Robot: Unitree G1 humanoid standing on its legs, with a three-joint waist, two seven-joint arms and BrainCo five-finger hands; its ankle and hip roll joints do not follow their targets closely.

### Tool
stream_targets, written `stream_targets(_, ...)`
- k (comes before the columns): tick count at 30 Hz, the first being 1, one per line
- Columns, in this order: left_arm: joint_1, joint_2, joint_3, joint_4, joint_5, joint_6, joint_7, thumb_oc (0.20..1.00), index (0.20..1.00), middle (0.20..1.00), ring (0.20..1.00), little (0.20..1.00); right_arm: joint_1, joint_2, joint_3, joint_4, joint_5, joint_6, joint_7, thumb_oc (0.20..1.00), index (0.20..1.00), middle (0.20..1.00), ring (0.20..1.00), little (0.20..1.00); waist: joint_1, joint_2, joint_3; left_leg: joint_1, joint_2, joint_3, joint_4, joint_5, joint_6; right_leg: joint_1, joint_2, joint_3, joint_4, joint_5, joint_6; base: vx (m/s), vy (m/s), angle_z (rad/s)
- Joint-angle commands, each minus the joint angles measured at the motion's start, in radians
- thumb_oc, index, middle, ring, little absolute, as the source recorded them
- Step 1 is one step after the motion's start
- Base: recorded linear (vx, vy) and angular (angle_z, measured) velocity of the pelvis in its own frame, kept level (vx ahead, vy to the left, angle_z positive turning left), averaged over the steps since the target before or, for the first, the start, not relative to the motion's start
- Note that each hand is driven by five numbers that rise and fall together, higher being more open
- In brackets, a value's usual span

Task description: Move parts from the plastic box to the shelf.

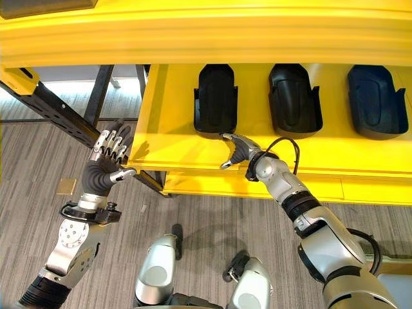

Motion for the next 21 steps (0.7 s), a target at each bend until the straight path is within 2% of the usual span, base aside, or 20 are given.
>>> stream_targets(1, -0.037, 0.000, -0.024, -0.037, -0.010, -0.063, 0.010, 1.000, 1.000, 1.000, 1.000, 1.000, -0.127, 0.032, -0.033, 0.006, 0.033, -0.026, -0.023, 1.000, 1.000, 1.000, 1.000, 1.000, 0.026, -0.008, 0.010, 0.033, 0.021, 0.076, -0.016, 0.009, 0.022, 0.048, -0.033, -0.106, 0.041, 0.044, 0.057, 0.00, 0.000, 0.00)
stream_targets(3, -0.033, 0.000, -0.019, -0.037, -0.010, -0.078, 0.020, 1.000, 1.000, 1.000, 1.000, 1.000, -0.100, 0.024, -0.031, -0.033, 0.025, -0.035, -0.011, 1.000, 1.000, 1.000, 1.000, 1.000, 0.018, -0.011, 0.011, 0.032, 0.022, 0.079, -0.019, 0.009, 0.024, 0.043, -0.032, -0.100, 0.041, 0.044, 0.060, -0.02, 0.038, -0.01)
stream_targets(9, -0.010, -0.002, 0.015, -0.044, -0.004, -0.099, 0.040, 1.000, 1.000, 1.000, 1.000, 1.000, 0.070, 0.004, -0.038, -0.272, 0.053, 0.001, 0.013, 1.000, 1.000, 1.000, 1.000, 1.000, -0.020, -0.028, 0.021, 0.022, 0.030, 0.092, -0.018, 0.008, 0.024, 0.029, -0.024, -0.082, 0.033, 0.048, 0.065, -0.03, 0.021, -0.04)
stream_targets(13, 0.006, -0.008, 0.029, -0.044, -0.005, -0.124, 0.043, 1.000, 1.000, 1.000, 1.000, 1.000, 0.186, -0.003, -0.050, -0.431, 0.068, -0.018, 0.007, 1.000, 1.000, 1.000, 1.000, 1.000, -0.046, -0.039, 0.027, 0.018, 0.033, 0.100, -0.022, 0.007, 0.027, 0.016, -0.013, -0.064, 0.020, 0.055, 0.070, -0.06, 0.003, -0.07)
stream_targets(14, 0.008, -0.010, 0.031, -0.047, -0.014, -0.130, 0.040, 1.000, 1.000, 1.000, 1.000, 1.000, 0.226, -0.007, -0.056, -0.507, 0.132, -0.030, 0.028, 1.000, 1.000, 1.000, 1.000, 1.000, -0.060, -0.045, 0.030, 0.016, 0.033, 0.104, -0.024, 0.008, 0.027, 0.011, -0.007, -0.054, 0.011, 0.059, 0.072, -0.08, 0.004, -0.15)
stream_targets(15, 0.008, -0.018, 0.026, -0.046, -0.018, -0.175, 0.051, 1.000, 1.000, 1.000, 1.000, 1.000, 0.298, -0.004, -0.070, -0.641, 0.263, -0.080, 0.023, 1.000, 1.000, 1.000, 1.000, 1.000, -0.079, -0.053, 0.032, 0.020, 0.033, 0.109, -0.033, 0.009, 0.026, 0.012, 0.007, -0.041, -0.009, 0.067, 0.076, -0.10, 0.004, -0.18)
stream_targets(16, 0.014, -0.028, 0.027, -0.050, -0.043, -0.168, 0.024, 1.000, 1.000, 1.000, 1.000, 1.000, 0.332, 0.000, -0.086, -0.685, 0.331, -0.088, 0.042, 1.000, 1.000, 1.000, 1.000, 1.000, -0.085, -0.056, 0.031, 0.022, 0.034, 0.113, -0.037, 0.011, 0.024, 0.016, 0.013, -0.037, -0.023, 0.070, 0.077, -0.06, 0.011, -0.20)
stream_targets(18, 0.030, -0.052, 0.019, -0.057, -0.129, -0.101, -0.089, 1.000, 1.000, 1.000, 1.000, 1.000, 0.416, 0.023, -0.120, -0.770, 0.419, -0.104, 0.052, 1.000, 1.000, 1.000, 1.000, 1.000, -0.104, -0.061, 0.025, 0.035, 0.035, 0.122, -0.054, 0.014, 0.022, 0.027, 0.027, -0.028, -0.057, 0.080, 0.079, -0.03, 0.017, -0.14)
stream_targets(21, 0.064, -0.083, 0.006, -0.062, -0.162, -0.084, -0.145, 1.000, 1.000, 1.000, 1.000, 1.000, 0.511, 0.044, -0.165, -0.840, 0.518, -0.110, 0.065, 1.000, 1.000, 1.000, 1.000, 1.000, -0.131, -0.066, 0.007, 0.065, 0.041, 0.132, -0.096, 0.030, 0.011, 0.054, 0.055, -0.006, -0.144, 0.107, 0.083, -0.01, 0.033, -0.10)
